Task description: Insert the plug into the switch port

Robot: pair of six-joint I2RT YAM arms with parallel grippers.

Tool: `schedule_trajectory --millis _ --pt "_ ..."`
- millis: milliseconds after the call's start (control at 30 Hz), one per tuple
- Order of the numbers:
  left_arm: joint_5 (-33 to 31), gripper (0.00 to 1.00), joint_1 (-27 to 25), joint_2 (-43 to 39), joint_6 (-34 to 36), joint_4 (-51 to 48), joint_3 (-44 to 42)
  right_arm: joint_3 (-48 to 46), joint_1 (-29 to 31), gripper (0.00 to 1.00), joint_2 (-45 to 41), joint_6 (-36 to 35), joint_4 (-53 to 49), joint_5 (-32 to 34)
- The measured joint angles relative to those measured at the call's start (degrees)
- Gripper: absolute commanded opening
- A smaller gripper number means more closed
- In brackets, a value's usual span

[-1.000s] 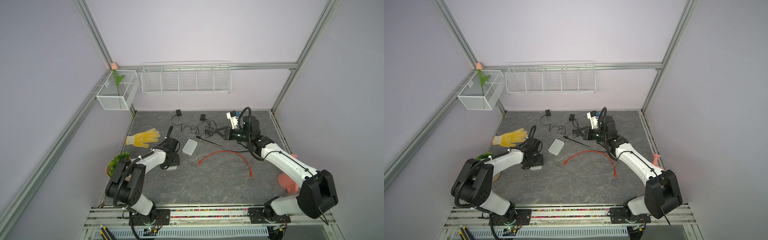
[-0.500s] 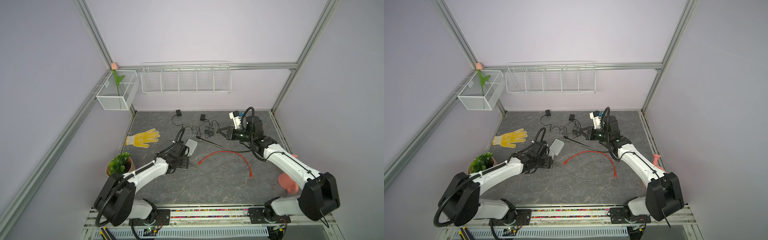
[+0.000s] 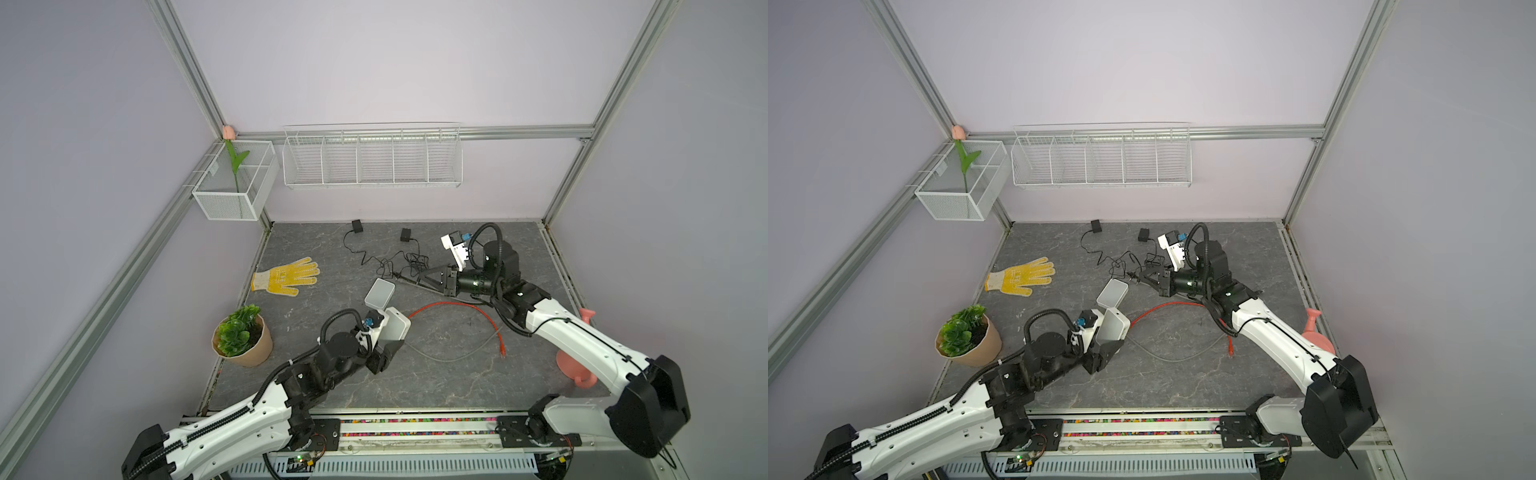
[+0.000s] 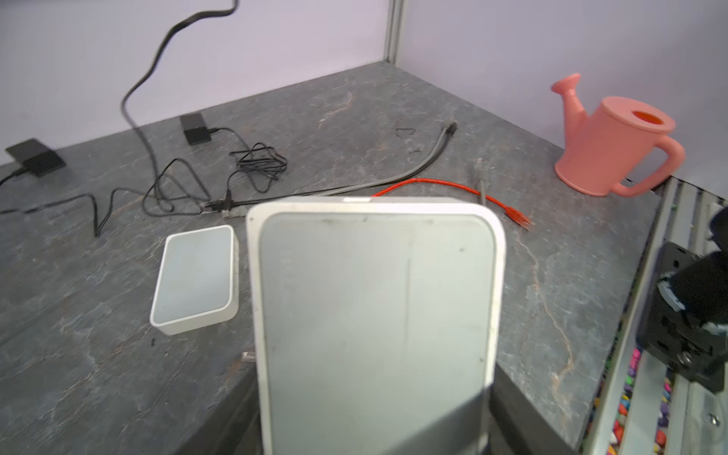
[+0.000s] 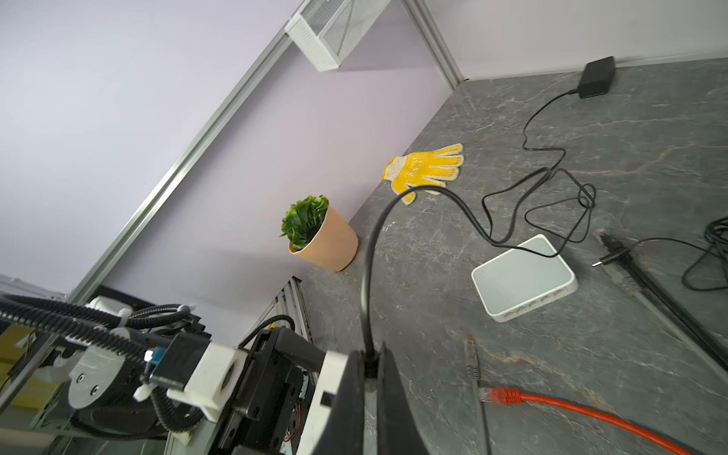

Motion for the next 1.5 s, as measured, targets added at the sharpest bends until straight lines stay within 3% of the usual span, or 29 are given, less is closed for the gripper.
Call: schedule_trajectory --millis 133,367,567,1500 --pt "-3.8 0.00 -4.7 -2.5 5.6 7.2 -3.0 -0.1 2.6 0.07 -2.3 -2.1 -0.1 -0.2" --pt "-5.4 0.00 -5.0 -2.8 13.2 17.4 -6.0 -0.6 7.5 0.07 -7.7 -7.1 -2.7 0.1" --pt "-5.1 0.00 -5.0 -2.7 15.5 22.8 -6.6 -2.9 10.0 0.07 -9.2 -9.3 -4.1 0.7" --pt "-4.9 0.00 -5.0 -3.3 15.8 23.6 -6.7 -2.1 14.0 0.07 -10.6 -12.1 -4.8 6.4"
